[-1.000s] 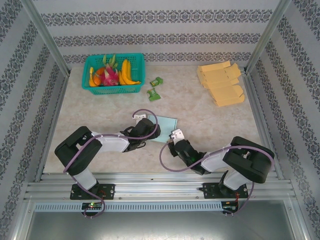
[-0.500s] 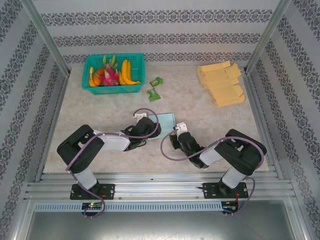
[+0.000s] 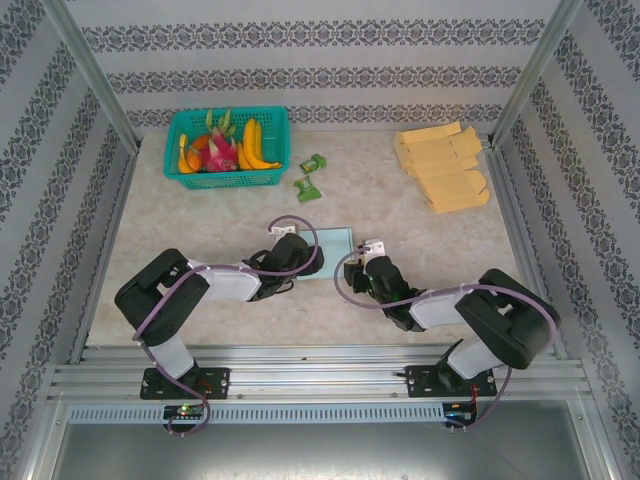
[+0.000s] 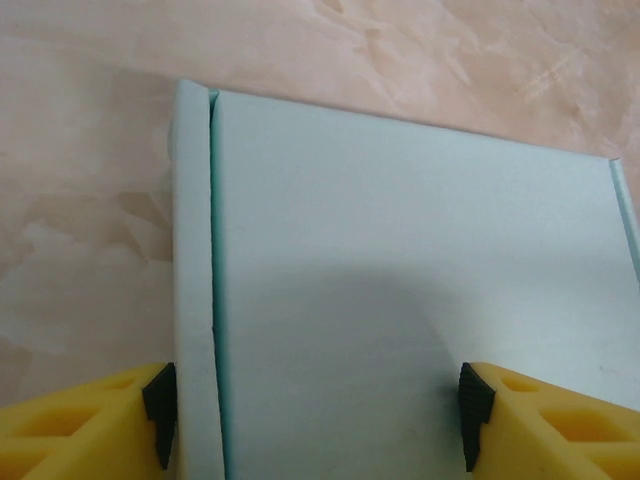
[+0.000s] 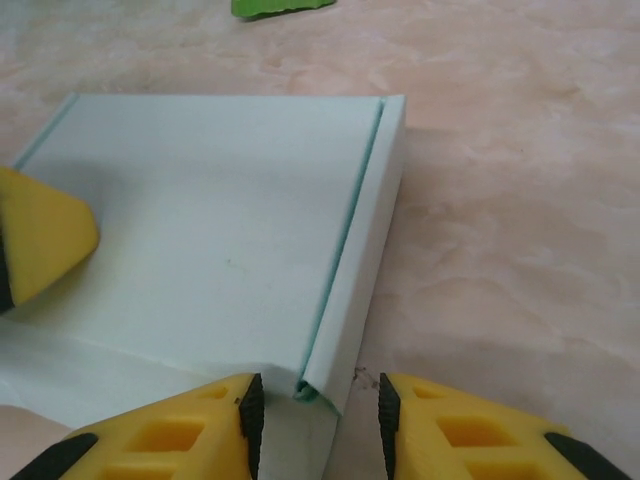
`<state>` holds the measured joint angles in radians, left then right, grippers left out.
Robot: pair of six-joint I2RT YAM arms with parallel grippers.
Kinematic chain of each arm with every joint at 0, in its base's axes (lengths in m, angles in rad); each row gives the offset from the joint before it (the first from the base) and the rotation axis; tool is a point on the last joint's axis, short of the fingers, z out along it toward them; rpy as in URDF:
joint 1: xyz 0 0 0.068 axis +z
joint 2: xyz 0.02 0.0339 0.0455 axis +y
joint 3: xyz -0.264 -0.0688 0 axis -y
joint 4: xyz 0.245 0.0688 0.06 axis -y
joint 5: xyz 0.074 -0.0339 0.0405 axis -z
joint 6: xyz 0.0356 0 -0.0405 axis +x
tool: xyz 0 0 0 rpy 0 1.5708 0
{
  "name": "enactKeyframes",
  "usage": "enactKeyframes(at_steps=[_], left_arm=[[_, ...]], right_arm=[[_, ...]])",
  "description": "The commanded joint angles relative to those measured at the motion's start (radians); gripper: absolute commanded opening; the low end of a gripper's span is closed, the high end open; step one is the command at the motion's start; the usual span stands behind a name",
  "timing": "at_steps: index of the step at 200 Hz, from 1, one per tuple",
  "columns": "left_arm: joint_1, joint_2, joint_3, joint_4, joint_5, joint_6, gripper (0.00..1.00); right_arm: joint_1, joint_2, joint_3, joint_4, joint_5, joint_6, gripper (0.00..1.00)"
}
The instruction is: Fold the paper box
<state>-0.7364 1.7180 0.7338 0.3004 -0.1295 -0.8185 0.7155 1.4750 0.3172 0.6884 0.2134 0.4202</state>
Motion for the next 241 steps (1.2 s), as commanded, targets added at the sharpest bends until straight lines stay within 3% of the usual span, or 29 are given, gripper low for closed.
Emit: enactKeyframes(at_steps=[1,54,97,177,209,241], left_arm=[[-0.001,0.092,-0.065,-0.298,0.108,0.064,0.72],[0.006,0.104,-0.056,-0.296,0.11,0.056,0.72],[0.006,0.106,-0.044,-0.3,0.115,0.052,0.72],[0.006,0.141,-0.04,-0.249,0.22,0.074,0.65],[0.005,0.12,-0.033,-0.24,0.275,0.078,0.66],[0.005,0.025,-0.033,-0.282,0.279,0.059,0.72]], right_arm=[[-0.003,-0.062,0.051,-0.164,-0.066,0.107,0.37],[-0.001,-0.13,0.058,-0.298,-0.082,0.153,0.35],[0.0,-0.001,0.069,-0.214,-0.103,0.175,0.33],[-0.037,0.209,0.192,-0.103,0.044,0.039,0.32],[-0.088,0.25,0.215,-0.079,-0.026,0.069,0.33],[-0.124,0.177,0.233,-0.21,-0.105,0.117,0.34]])
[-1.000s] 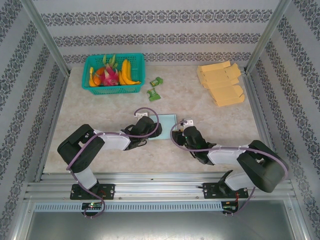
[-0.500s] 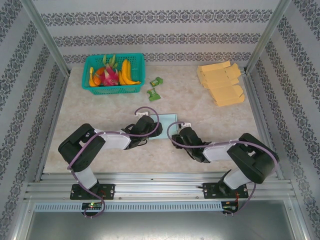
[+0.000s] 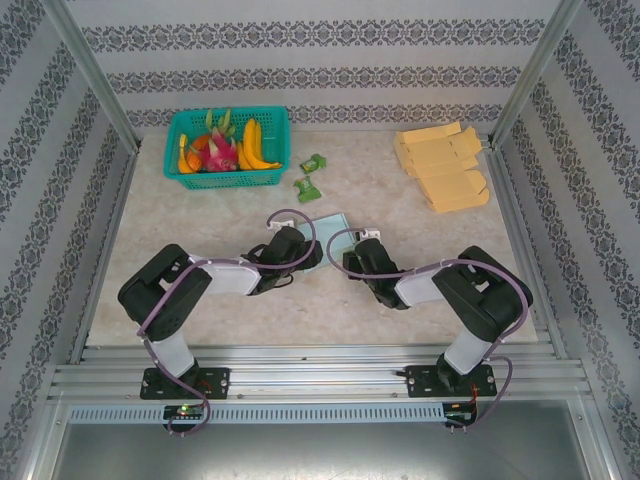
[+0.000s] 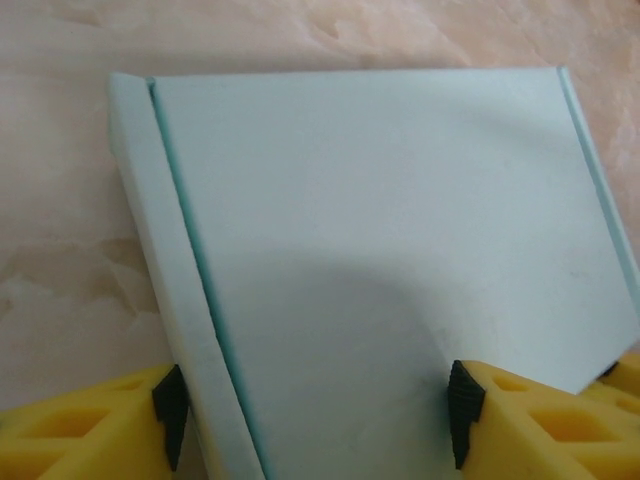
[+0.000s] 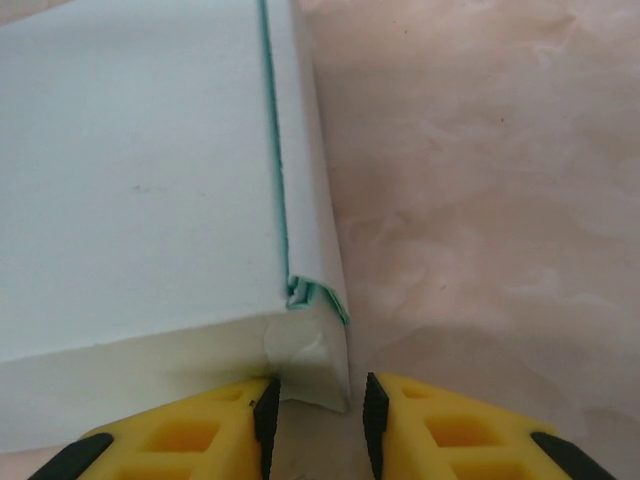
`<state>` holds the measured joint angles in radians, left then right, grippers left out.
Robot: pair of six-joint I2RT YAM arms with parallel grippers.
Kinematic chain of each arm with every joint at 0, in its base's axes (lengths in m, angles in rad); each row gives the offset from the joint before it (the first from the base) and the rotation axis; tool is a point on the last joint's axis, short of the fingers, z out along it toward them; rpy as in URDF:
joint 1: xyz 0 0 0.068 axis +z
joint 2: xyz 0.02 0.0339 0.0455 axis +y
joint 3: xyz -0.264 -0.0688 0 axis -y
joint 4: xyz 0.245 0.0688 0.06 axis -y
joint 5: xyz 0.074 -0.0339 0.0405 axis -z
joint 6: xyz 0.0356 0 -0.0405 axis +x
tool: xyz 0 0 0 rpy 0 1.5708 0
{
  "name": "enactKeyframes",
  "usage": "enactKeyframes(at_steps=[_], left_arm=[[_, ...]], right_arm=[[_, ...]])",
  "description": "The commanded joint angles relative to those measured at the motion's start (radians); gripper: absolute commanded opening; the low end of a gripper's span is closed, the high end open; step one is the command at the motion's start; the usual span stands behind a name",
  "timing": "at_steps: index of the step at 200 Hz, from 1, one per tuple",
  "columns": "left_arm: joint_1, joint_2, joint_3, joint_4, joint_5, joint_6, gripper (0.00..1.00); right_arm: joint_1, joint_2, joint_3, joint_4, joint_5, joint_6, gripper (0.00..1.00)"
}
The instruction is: Fold the paper box
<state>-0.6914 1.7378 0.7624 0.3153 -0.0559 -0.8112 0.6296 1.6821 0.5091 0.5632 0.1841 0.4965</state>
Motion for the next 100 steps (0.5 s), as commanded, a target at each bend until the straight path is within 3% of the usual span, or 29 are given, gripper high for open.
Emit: enactKeyframes(at_steps=[1,27,58,70,87,100], left_arm=[[-0.039,0.001,-0.062,-0.298,0.205,0.051,0.73],[-0.039,-0.131,-0.054,-0.337,0.21,0.025,0.82],[-0.039,-0.264,-0.017,-0.428,0.193,0.019,0.85],[-0.039,-0.305,0.001,-0.481,0.152,0.031,0.86],[-0.034,-0.351,0.021,-0.542,0.094,0.057,0.87],[-0.016,-0.377,0.032,-0.558,0.073,0.088,0.86]], right_arm=[[-0.04,-0.032,0.044,-0.096,-0.081,0.042,0.34],[-0.117,-0.073,0.108,-0.29,-0.218,0.074,0.34],[-0.188,-0.107,0.146,-0.426,-0.33,0.138,0.34],[-0.204,-0.121,0.146,-0.448,-0.372,0.162,0.24],[-0.208,-0.138,0.155,-0.495,-0.409,0.187,0.22],[-0.207,-0.142,0.167,-0.527,-0.439,0.199,0.13]])
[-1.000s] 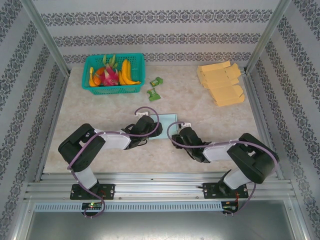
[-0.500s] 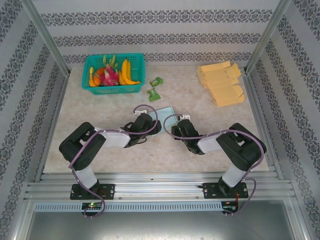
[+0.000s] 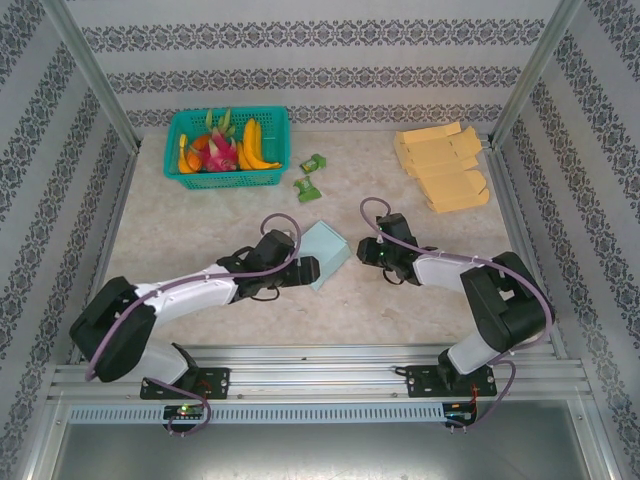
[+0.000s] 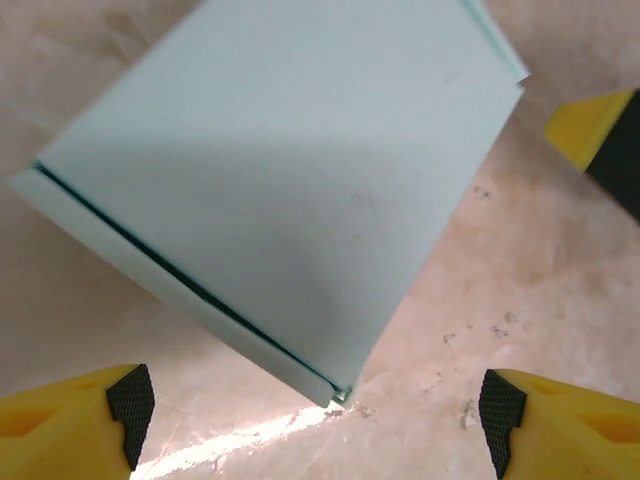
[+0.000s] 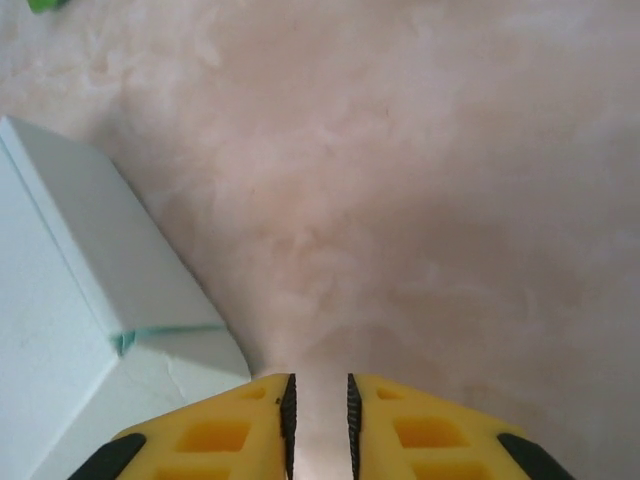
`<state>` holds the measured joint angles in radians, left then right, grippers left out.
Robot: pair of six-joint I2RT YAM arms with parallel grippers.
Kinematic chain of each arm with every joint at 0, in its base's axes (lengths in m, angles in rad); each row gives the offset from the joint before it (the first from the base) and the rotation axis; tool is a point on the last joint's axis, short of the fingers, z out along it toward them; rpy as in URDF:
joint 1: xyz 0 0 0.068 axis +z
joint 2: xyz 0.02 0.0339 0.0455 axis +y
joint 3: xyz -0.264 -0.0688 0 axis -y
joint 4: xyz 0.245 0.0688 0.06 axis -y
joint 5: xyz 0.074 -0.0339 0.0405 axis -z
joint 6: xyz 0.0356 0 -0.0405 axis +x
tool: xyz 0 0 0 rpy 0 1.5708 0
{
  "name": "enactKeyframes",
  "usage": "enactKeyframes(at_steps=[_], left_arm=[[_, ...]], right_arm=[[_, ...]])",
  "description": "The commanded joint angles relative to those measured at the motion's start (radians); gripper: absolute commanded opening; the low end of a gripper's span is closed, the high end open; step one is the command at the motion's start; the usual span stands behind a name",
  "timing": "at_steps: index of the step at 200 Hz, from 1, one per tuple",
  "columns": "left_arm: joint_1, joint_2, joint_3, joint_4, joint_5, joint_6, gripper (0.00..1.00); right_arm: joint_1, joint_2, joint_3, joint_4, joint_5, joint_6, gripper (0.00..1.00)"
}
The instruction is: Fold the paper box
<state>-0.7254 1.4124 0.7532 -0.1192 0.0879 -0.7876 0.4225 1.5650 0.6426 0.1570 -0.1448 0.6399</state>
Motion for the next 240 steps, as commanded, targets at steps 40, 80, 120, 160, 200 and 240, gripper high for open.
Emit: enactKeyframes(at_steps=[40,80,120,160,200,240], left_arm=[[0.225,0.045,0.114,-0.031,0.158,0.211,0.84],[0.288,0.257,0.265,0.044,0.315,0.326,0.83],[0.288,0.381,0.308,0.161,0.384,0.315,0.82],[0.275,0.502,0.328,0.248,0.481,0.288,0.79],[0.22,0.533,0.307,0.305,0.523,0.282,0.78],[0.123,0.55,0.272,0.399,0.554,0.232,0.77]], right_arm=[[0.0,0.018,0.076,-0.144,-0.159,0.083,0.0],[-0.001,0.104,0.11,-0.091,-0.221,0.122,0.0],[-0.003,0.162,0.138,-0.066,-0.236,0.14,0.0],[-0.009,0.206,0.157,-0.058,-0.242,0.135,0.0],[-0.024,0.26,0.178,-0.033,-0.273,0.128,0.0],[-0.027,0.322,0.212,0.056,-0.343,0.143,0.0]])
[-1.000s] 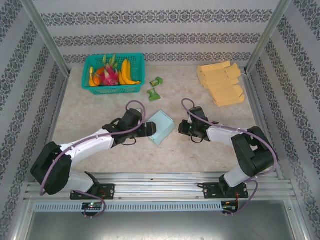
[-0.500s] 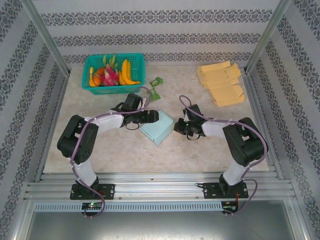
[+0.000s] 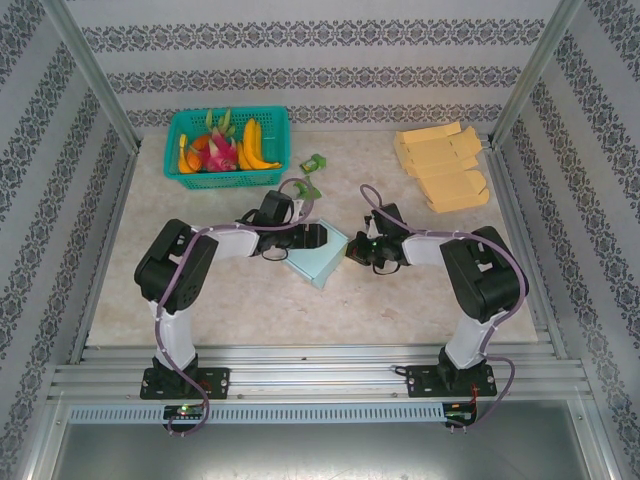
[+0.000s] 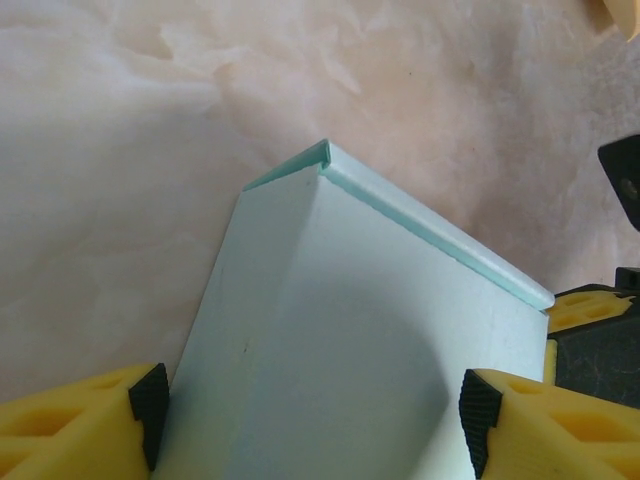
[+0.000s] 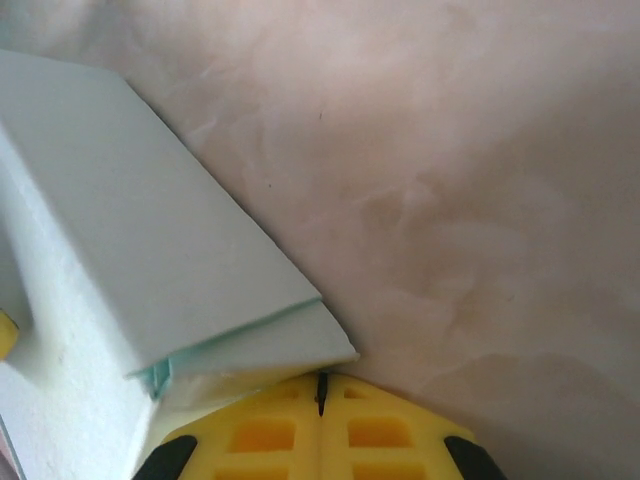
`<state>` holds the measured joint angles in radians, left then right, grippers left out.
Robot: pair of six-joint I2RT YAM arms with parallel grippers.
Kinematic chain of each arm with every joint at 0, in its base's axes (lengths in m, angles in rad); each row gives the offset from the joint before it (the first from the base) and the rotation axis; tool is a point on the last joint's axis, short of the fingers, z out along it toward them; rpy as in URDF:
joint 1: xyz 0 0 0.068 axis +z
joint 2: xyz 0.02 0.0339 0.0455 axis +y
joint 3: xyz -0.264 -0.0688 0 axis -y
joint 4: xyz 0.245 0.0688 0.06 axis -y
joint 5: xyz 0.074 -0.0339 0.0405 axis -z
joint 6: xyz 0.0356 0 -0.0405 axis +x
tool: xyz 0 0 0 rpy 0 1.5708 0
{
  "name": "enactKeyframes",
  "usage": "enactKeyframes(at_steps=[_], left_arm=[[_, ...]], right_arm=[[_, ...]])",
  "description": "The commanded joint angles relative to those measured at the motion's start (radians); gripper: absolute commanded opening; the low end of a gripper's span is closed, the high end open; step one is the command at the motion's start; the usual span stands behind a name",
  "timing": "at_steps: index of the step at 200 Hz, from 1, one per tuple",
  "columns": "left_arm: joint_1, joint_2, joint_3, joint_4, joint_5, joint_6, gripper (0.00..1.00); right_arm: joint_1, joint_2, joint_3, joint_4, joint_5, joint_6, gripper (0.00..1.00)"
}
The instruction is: Fold the paper box
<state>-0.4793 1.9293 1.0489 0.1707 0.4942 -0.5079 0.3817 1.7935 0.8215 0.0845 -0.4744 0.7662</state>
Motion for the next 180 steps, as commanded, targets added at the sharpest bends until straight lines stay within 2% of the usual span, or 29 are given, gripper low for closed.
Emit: enactKeyframes(at_steps=[1,30,53,68,103,125,145,180], left_arm=[[-0.127,0.034,-0.024,0.11,0.149,-0.048,0.77],[-0.197,0.047,-0.027,0.162,0.179,-0.099,0.77],[-0.2,0.042,-0.053,0.236,0.236,-0.173,0.76],[-0.2,0.02,-0.06,0.231,0.234,-0.186,0.76],[-0.16,-0.079,-0.087,0.052,0.031,-0.151,0.77],[-0.102,-0.136,-0.168,0.088,-0.034,-0.206,0.77],[-0.093,-0.174,-0.205,0.073,-0.108,-0.213,0.78],[-0.076,-0.198,-0.205,0.027,-0.153,-0.21,0.81]], right_arm=[[0.013,0.094,0.034,0.131,-0.016,0.018,0.0],[0.013,0.119,0.041,0.251,-0.086,0.053,0.0],[0.013,0.105,0.032,0.297,-0.082,0.058,0.0],[0.013,0.095,0.03,0.31,-0.084,0.053,0.0],[0.01,0.051,0.01,0.253,-0.021,0.04,0.0],[-0.005,0.018,-0.015,0.21,0.016,0.03,0.0],[-0.023,0.003,-0.038,0.204,0.01,0.033,0.0],[-0.025,-0.061,-0.084,0.145,0.043,0.011,0.0]])
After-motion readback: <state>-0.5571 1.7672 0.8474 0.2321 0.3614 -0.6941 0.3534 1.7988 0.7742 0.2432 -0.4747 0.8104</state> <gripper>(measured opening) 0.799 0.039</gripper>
